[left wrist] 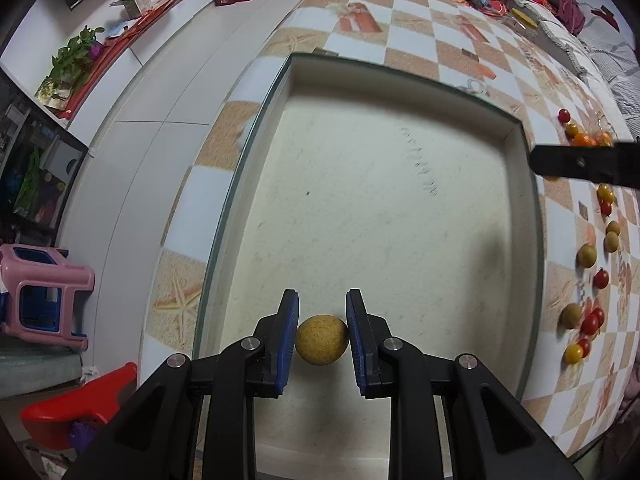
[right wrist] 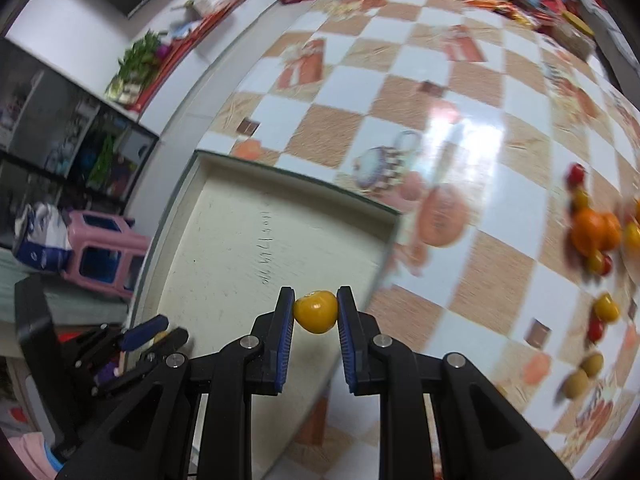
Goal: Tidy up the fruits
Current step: 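Carry both fruits over the white tray and open both tools to drop them, then move both open tools back toward the fruits on the table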
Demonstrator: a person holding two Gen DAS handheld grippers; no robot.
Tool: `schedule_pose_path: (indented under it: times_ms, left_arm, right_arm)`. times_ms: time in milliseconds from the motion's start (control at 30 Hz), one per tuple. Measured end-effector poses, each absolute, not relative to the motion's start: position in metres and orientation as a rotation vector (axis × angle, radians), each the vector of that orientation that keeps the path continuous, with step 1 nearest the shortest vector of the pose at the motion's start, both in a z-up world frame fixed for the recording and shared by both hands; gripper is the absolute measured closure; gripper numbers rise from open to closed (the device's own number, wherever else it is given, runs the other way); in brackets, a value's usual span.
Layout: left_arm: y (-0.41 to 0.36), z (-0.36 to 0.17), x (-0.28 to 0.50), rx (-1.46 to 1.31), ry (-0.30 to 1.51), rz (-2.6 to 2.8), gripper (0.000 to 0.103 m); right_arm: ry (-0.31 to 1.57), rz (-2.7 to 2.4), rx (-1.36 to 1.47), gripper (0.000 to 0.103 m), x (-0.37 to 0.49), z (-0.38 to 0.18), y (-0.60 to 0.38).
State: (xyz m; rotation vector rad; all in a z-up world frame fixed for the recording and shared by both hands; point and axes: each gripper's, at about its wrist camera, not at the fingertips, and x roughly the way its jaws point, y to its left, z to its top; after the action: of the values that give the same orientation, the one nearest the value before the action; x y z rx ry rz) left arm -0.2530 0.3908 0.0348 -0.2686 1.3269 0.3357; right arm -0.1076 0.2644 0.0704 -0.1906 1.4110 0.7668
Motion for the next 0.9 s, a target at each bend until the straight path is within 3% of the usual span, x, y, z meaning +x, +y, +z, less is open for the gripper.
schedule_pose_path:
  times_ms: [467,500,533,567,600,633,700,733,900]
  left_arm:
    - [0.383,0.024,-0.257,-0.204,1.329,0.314,0.075]
    - [0.383,0.023,-0.256,-0.208,1.335,0.311,0.062]
    - [0.382,0.022,-0.257,-0.214,1.339,0.311,0.038]
    - [0.382,0.023,-0.257,-0.211,1.330,0.320,0.032]
    - [0.381,0.026,-0.259,-0.198,1.307,0.329,0.031]
    - [0.378,0.026,-0.258,-0.194,1.306,0.327,0.031]
    - [0.378,0.026,-0.259,-0.188,1.322,0.326,0.031]
    - [0.379,0.026,-0.260,-0.189,1.326,0.327,0.031]
    - [0.385,0.036,-0.263,-0.217,1.325,0.330,0.031]
  right_arm:
    - [1.435,0.737,-0.399,0.079,-0.114,0.032,0.302]
    - [1.443,0.737,-0.408,0.078,-0.115,0.030,0.303]
    - [1.452,0.735,-0.412,0.076,-0.116,0.027,0.305]
    - [1.455,0.736,-0.409,0.074,-0.116,0.026,0.305]
    - [1.455,0.739,-0.405,0.066,-0.116,0.027,0.306]
    - [1.455,0.739,-0.409,0.048,-0.116,0.027,0.307]
    - [1.450,0.756,-0.403,0.029,-0.119,0.027,0.313]
    - [1.444,0.767,-0.392,0.024,-0.119,0.030,0.313]
    - [1.413,0.794,-0.301,0.017,-0.115,0.055,0.305]
